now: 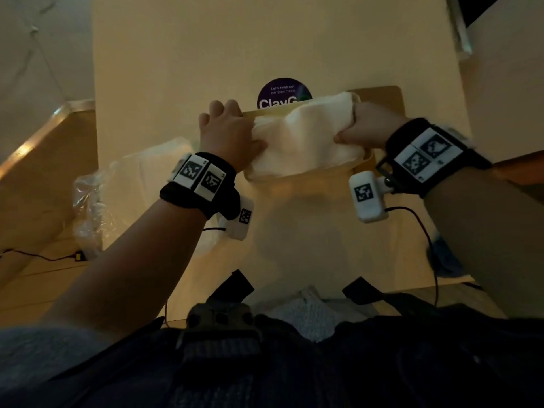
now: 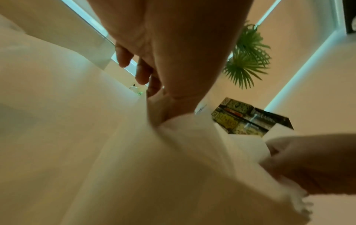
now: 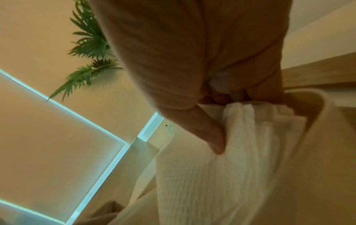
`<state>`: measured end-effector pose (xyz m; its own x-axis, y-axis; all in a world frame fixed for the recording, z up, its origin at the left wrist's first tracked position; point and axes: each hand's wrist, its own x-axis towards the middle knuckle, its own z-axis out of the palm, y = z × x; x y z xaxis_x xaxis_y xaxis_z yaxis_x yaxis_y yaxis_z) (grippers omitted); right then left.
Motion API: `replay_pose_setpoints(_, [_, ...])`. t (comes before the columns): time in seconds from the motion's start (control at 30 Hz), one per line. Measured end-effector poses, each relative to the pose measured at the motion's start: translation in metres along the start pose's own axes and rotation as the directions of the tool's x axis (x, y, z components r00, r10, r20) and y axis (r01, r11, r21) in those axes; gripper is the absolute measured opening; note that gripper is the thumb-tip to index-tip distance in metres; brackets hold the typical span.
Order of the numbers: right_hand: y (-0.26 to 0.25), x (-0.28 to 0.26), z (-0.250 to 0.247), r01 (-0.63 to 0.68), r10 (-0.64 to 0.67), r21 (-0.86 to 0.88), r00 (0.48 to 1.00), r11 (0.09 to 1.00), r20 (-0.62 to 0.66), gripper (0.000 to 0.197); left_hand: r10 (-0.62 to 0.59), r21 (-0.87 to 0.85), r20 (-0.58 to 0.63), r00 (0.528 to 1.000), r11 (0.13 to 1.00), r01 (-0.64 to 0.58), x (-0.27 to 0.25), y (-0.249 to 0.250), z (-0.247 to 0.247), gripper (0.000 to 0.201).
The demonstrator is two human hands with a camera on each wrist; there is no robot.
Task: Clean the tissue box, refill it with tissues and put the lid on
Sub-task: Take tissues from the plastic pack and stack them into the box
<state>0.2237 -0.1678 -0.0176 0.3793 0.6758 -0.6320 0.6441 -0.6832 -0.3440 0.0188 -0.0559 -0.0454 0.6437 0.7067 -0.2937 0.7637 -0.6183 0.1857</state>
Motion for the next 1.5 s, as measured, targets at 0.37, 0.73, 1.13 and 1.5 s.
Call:
replay_pose_setpoints(0.37, [-0.004,-0.021,-0.024,-0.032,0.008,-0.115,0.978,0.993,-0.206,0.06,0.207,-0.078,-0.235,0.95,0.97,-0.23,-0.01,0.015,-0.021,0.048])
replay_pose_setpoints(0.73, [-0.019,0.016,0.015,0.356,-0.277,-0.577,0.935,0.735,0.224,0.079,0.368,0.172,0.38,0.848,0.873,-0.456,0.018,0.029,0.016,0.075])
replay_pose_setpoints(1.13, [-0.02,0.003,0.016,0.298,-0.286,-0.537,0.952,0.789,0.108,0.065,0.361,-0.296,0.065,0.93,0.897,-0.327,-0.03,0.002,-0.004,0.034])
replay_pose_setpoints(1.5, [-0.133,-0.05,0.067,0.706,-0.706,0.015,0.708,0.708,-0.015,0.031,-0.538,-0.789,0.167,0.826,0.43,0.439,-0.142,-0.11,0.042,0.029])
